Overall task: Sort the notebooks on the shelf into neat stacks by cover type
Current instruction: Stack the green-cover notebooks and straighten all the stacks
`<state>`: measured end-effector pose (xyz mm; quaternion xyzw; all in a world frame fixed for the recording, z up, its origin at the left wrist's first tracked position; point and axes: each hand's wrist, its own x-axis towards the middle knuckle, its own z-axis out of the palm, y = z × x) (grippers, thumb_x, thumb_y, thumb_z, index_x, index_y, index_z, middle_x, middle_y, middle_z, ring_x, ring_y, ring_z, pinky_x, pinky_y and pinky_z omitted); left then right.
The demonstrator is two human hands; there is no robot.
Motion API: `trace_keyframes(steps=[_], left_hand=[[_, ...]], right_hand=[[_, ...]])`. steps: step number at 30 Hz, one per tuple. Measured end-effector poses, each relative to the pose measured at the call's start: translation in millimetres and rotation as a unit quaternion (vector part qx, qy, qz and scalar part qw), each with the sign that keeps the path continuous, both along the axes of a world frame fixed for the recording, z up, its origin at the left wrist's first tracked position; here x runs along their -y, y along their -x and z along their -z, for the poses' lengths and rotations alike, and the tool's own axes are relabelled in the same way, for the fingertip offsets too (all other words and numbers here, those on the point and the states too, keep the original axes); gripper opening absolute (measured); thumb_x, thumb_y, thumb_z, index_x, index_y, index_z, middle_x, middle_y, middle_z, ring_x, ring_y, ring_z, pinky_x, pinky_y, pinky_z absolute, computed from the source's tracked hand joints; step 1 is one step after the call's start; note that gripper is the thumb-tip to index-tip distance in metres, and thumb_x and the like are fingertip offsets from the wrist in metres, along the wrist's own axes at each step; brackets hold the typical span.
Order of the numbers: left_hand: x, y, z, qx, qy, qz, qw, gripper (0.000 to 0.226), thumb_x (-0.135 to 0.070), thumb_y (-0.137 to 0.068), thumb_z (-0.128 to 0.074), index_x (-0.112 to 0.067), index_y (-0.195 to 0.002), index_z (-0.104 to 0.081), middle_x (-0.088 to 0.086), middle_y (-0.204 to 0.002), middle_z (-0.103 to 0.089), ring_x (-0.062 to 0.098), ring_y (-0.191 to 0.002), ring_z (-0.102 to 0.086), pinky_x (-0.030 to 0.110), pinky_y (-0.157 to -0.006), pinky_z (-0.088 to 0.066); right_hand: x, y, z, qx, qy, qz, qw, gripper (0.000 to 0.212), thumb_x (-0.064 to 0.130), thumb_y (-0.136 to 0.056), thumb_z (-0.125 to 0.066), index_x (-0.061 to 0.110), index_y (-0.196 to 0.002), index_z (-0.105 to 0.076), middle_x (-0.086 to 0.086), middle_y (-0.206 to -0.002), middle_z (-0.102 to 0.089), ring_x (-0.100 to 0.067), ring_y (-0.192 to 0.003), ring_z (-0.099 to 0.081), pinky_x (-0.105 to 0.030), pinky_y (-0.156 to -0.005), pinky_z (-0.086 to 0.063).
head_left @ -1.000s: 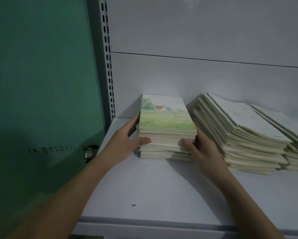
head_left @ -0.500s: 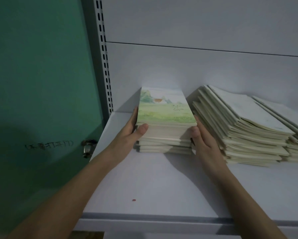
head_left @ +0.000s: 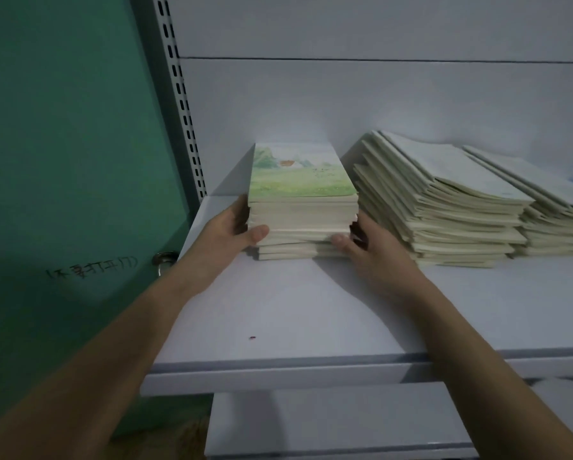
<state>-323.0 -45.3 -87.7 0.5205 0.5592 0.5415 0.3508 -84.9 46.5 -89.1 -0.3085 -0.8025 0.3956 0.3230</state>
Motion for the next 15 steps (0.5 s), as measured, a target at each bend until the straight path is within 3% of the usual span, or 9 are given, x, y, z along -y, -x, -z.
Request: trace_keyframes(steps=[2, 4, 8, 10, 13, 15], left_hand=[[-0.7, -2.8, 1.5, -0.001, 0.001, -0.01, 1.0, 0.059, -0.001, -0.085, -0.067, -0.022, -0.136, -0.049, -0.018, -0.118, -0.067, 0.003, -0.109, -0.063, 0.019, -0.084, -0.054], [-0.3, -5.7, -0.1, -0.012, 0.006, -0.016, 1.0, 0.065, 0.003, -0.084, -0.068, -0.019, -0.141, -0.046, -0.017, -0.121, -0.064, 0.001, -0.11, -0.063, 0.021, -0.093, -0.052], [-1.0, -7.0, 0.2, -0.054, 0.017, -0.006, 0.998, 0.065, -0.006, -0.091, -0.063, -0.019, -0.148, -0.037, -0.013, -0.136, -0.057, 0.003, -0.125, -0.053, 0.03, -0.11, -0.04], [-1.3, -6.4, 2.1, -0.074, 0.016, -0.007, 0.997, 0.064, -0.012, -0.093, -0.063, -0.02, -0.15, -0.036, -0.014, -0.139, -0.055, 0.005, -0.13, -0.049, 0.035, -0.115, -0.034], [0.4, -5.4, 3.1, -0.087, 0.011, -0.016, 0.996, 0.062, -0.012, -0.092, -0.063, -0.021, -0.148, -0.039, -0.016, -0.136, -0.058, 0.007, -0.129, -0.051, 0.031, -0.11, -0.04], [0.3, -3.9, 3.6, -0.076, 0.01, -0.017, 0.997, 0.061, -0.007, -0.092, -0.062, -0.019, -0.147, -0.04, -0.016, -0.131, -0.06, 0.008, -0.122, -0.055, 0.021, -0.093, -0.049]], right_hand=[[1.8, -1.8, 1.0, 0.025, -0.027, 0.013, 0.999, 0.035, 0.025, -0.097, -0.056, 0.031, -0.131, -0.054, 0.025, -0.119, -0.062, 0.009, -0.112, -0.054, -0.008, -0.092, -0.041], [2.2, 0.1, 1.5, 0.033, -0.021, 0.031, 0.999, 0.026, 0.024, -0.099, -0.054, 0.029, -0.124, -0.059, 0.023, -0.111, -0.062, 0.004, -0.106, -0.056, -0.006, -0.082, -0.04], [-5.9, 5.8, 8.0, 0.02, -0.007, 0.068, 0.997, 0.018, 0.025, -0.1, -0.049, 0.02, -0.111, -0.063, 0.015, -0.109, -0.066, -0.009, -0.107, -0.058, -0.029, -0.089, -0.046], [-8.0, 6.1, 11.5, 0.009, -0.001, 0.071, 0.997, 0.017, 0.024, -0.1, -0.049, 0.019, -0.11, -0.063, 0.016, -0.107, -0.066, -0.008, -0.107, -0.059, -0.03, -0.09, -0.046], [-6.8, 5.3, 10.8, -0.028, 0.013, 0.061, 0.998, 0.018, 0.018, -0.098, -0.053, 0.02, -0.113, -0.062, 0.015, -0.105, -0.07, 0.0, -0.103, -0.062, -0.027, -0.092, -0.047], [-5.9, 4.6, 9.6, -0.029, 0.021, 0.053, 0.998, 0.02, 0.017, -0.098, -0.053, 0.022, -0.115, -0.062, 0.015, -0.105, -0.07, 0.004, -0.101, -0.062, -0.023, -0.09, -0.047]])
